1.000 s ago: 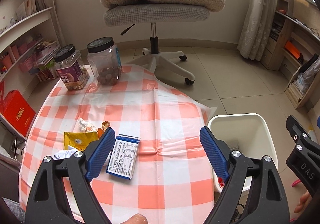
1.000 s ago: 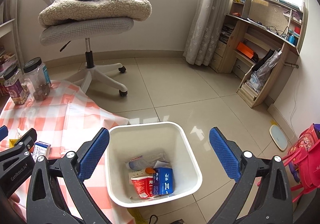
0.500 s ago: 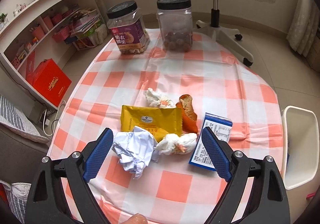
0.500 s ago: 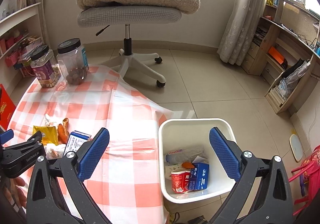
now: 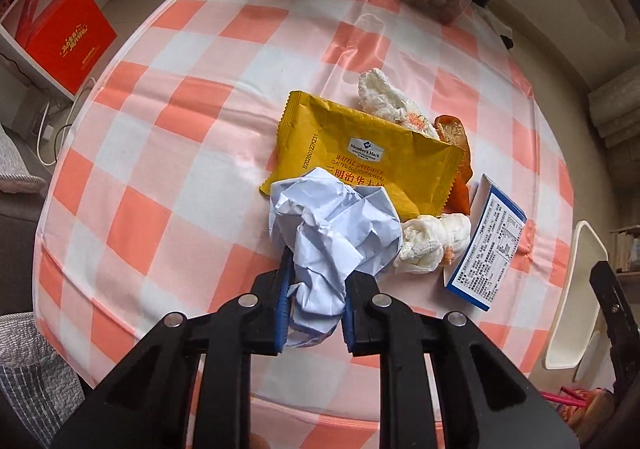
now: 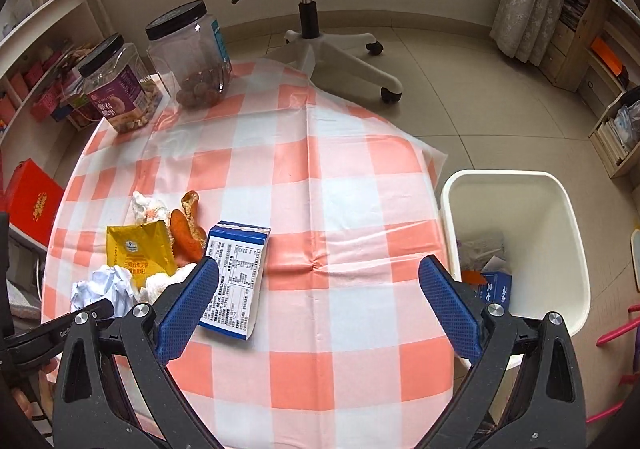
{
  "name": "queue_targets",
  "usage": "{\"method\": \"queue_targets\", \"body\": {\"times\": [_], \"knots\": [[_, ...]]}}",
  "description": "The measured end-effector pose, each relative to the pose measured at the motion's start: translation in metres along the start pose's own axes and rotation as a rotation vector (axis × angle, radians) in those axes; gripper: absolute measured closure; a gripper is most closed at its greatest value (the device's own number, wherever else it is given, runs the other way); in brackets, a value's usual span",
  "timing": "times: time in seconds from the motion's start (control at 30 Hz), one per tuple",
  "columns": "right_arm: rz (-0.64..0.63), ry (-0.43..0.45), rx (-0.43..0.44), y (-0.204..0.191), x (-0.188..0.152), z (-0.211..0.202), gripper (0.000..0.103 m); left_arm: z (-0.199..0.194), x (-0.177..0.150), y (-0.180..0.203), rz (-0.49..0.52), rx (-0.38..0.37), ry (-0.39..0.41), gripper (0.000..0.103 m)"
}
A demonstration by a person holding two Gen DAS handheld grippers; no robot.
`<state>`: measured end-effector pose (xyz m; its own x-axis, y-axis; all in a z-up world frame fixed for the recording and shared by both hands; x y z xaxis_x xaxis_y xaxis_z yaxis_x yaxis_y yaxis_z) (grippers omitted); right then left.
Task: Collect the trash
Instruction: 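Grasp the small white-and-blue box with the right gripper and lift it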
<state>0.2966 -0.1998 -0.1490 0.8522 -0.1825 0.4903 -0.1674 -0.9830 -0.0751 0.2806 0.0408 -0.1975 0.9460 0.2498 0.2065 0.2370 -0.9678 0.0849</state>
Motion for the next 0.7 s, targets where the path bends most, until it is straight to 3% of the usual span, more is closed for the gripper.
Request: {"method": "queue_targets", "body": {"times": [0.13, 0.33, 0.7], "knots": [[0.055, -0.073, 0.046, -0.016, -0.008, 0.025, 0.007, -0.036, 0.007, -0.003, 0.030, 0.003, 0.100, 0.084], [0.038, -0.102, 0.013, -0.039, -0.016, 0.053, 0.007, -0.080, 0.021, -0.012, 0.055, 0.014, 0.237, 0.084], [0.003, -0.140, -0.015, -0.059, -0.025, 0.087, 0.007, -0.094, 0.018, -0.018, 0.119, 0.033, 0.287, 0.084]]}}
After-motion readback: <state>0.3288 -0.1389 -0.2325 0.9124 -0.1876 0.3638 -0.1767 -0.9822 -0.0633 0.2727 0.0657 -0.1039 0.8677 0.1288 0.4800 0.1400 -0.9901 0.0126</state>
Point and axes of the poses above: each gripper's, at about its wrist camera, not at the fingertips, and z roughly the way its jaws point, y to its right, x to its top, the point moved 8 cm from there along z, roughly the way its jaws point
